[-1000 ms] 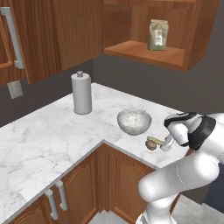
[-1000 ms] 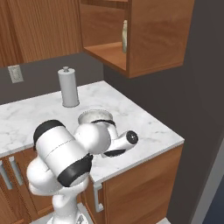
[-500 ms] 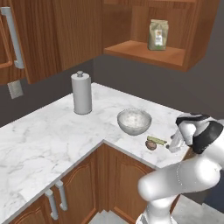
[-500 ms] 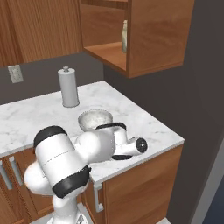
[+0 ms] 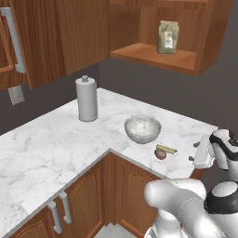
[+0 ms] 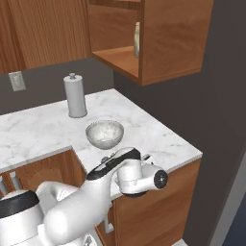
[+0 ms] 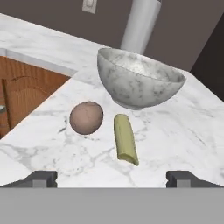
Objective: Pick the egg and butter from the fridge and place them by the bowl for mixing.
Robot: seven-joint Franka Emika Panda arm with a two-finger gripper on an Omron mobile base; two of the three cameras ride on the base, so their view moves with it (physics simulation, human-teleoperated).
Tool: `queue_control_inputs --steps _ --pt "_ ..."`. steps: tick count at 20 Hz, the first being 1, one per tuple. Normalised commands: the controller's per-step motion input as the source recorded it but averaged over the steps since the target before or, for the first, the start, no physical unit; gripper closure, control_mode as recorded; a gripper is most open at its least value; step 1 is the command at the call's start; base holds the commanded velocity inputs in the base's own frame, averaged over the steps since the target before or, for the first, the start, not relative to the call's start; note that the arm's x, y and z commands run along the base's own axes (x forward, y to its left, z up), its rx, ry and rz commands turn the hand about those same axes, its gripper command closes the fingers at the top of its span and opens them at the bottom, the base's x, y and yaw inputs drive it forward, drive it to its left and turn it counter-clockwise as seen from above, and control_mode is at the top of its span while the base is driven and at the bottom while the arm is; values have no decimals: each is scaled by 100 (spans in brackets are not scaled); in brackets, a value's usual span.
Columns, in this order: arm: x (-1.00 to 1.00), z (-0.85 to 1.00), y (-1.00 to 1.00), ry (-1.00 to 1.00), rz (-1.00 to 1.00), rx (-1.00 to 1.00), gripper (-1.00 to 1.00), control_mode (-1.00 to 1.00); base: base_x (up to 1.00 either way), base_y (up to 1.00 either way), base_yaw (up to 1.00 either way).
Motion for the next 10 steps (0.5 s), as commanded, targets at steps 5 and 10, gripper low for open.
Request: queue_control_inputs --steps 5,10 --pt "-47 77 10 -12 0 0 -100 -100 0 0 0" --pt "-23 68 15 -4 0 -1 -100 -100 0 0 0"
